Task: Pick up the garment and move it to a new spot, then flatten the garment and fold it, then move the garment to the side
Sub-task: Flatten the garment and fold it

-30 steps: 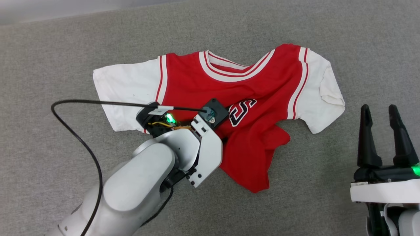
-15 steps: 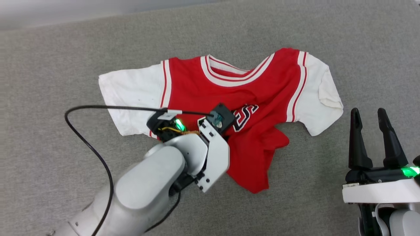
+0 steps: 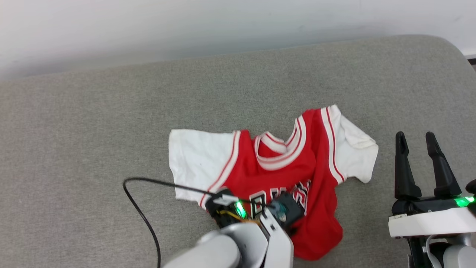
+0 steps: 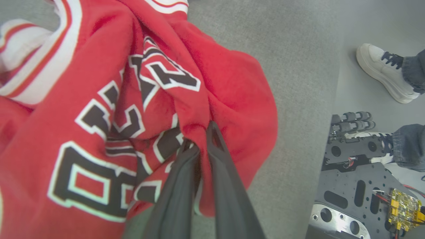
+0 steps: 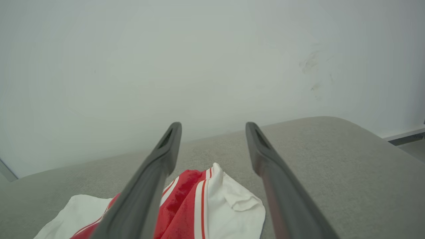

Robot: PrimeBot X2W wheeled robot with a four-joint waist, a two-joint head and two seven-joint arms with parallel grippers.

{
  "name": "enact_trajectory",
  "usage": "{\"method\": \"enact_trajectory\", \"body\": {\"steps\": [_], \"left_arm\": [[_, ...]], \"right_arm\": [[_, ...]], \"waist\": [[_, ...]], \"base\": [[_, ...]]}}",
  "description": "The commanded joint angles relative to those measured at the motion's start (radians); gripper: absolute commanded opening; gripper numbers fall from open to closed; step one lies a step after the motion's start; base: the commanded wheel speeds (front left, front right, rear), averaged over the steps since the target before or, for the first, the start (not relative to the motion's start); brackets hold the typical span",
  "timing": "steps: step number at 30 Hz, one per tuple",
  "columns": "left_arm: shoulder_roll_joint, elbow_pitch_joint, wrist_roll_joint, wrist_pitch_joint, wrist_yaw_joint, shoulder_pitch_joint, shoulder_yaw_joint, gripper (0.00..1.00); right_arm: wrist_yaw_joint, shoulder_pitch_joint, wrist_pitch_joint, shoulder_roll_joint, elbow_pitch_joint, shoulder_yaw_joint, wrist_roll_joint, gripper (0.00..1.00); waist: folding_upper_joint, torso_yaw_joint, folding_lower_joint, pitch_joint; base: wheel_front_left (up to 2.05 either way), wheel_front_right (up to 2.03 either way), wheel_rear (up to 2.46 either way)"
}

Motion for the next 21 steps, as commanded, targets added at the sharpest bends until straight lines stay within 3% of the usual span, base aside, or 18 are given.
{"method": "enact_trajectory", "body": {"steps": [1, 11, 12, 13, 21], "left_arm": [[-0.008, -0.005, -0.001, -0.003, 0.006, 0.026, -0.012, 0.00], [-0.044, 0.034, 0.016, -0.052, 0.015, 0.092, -0.069, 0.00], [-0.046, 0.039, 0.020, -0.066, 0.018, 0.091, -0.068, 0.94], [-0.049, 0.044, 0.019, -0.081, 0.021, 0.092, -0.062, 1.00], [-0.041, 0.014, 0.021, -0.246, 0.082, 0.080, 0.033, 1.00]], "right_arm": [[0.000, 0.011, 0.005, 0.003, -0.006, 0.005, -0.003, 1.00], [0.000, 0.016, 0.031, -0.004, -0.027, 0.013, -0.002, 1.00], [0.000, 0.016, 0.032, -0.004, -0.026, 0.013, -0.002, 1.00], [0.000, 0.018, 0.033, -0.004, -0.023, 0.013, -0.002, 1.00], [0.000, 0.026, 0.043, -0.008, -0.006, 0.011, 0.005, 1.00]], "waist": [[-0.0001, 0.007, 0.0001, -0.015], [-0.0001, 0.010, 0.0001, -0.024], [-0.0001, 0.011, 0.0001, -0.025], [-0.0001, 0.015, 0.0001, -0.029], [-0.0001, 0.051, 0.0001, -0.074]], "base": [[0.00, 0.00, 0.00], [0.00, 0.00, 0.00], [0.00, 0.00, 0.00], [0.00, 0.00, 0.00], [0.00, 0.00, 0.00]]}}
